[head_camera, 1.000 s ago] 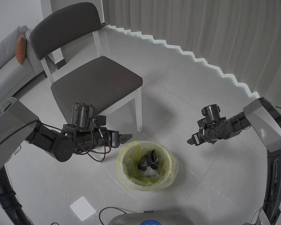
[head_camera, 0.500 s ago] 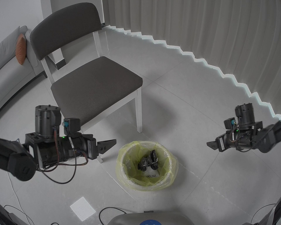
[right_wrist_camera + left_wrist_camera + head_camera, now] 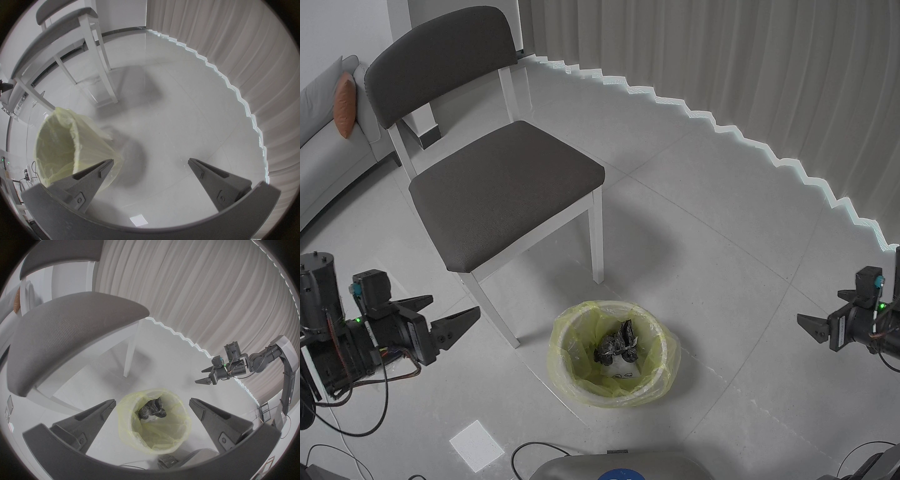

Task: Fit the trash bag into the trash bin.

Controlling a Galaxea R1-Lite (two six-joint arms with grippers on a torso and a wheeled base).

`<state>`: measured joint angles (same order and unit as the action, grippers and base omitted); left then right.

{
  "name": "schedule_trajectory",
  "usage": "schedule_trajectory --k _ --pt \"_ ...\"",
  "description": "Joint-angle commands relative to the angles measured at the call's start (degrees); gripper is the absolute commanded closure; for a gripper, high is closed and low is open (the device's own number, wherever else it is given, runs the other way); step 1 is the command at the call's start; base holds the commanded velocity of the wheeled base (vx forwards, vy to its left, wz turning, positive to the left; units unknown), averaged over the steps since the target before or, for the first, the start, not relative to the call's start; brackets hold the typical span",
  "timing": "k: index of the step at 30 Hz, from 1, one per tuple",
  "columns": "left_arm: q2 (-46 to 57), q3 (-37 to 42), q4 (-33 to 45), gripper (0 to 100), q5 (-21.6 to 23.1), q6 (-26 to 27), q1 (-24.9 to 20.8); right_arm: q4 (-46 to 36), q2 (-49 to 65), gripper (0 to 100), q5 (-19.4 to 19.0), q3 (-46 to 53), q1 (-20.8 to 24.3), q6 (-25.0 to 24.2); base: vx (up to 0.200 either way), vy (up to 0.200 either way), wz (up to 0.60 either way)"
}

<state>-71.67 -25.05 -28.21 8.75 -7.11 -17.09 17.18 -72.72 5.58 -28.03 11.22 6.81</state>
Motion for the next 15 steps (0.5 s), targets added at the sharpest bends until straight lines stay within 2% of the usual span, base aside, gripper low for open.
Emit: schedule_trajectory --k 1,6,7,10,15 --pt "9.4 4.1 0.3 0 0.0 0.0 2.8 -3.5 16.2 0 0.0 5.6 -0.8 -0.1 0.000 0.000 0.00" --pt "12.0 5.5 0.2 0 -0.1 0.0 3.3 -8.4 23.6 0 -0.8 5.8 -3.0 -0.3 0.000 0.000 0.00" --pt "13.4 6.0 0.3 0 -0.1 0.0 3.3 -9.2 25.6 0 -2.2 5.9 -4.1 -0.4 0.000 0.000 0.00" --pt "16.0 7.3 0.3 0 -0.1 0.1 3.3 -9.4 28.9 0 -4.7 6.8 -6.6 -0.7 0.000 0.000 0.00" --pt "21.4 9.8 1.1 0 -0.1 0.9 3.4 -9.4 34.5 0 -5.2 9.2 -8.3 -0.7 0.000 0.000 0.00"
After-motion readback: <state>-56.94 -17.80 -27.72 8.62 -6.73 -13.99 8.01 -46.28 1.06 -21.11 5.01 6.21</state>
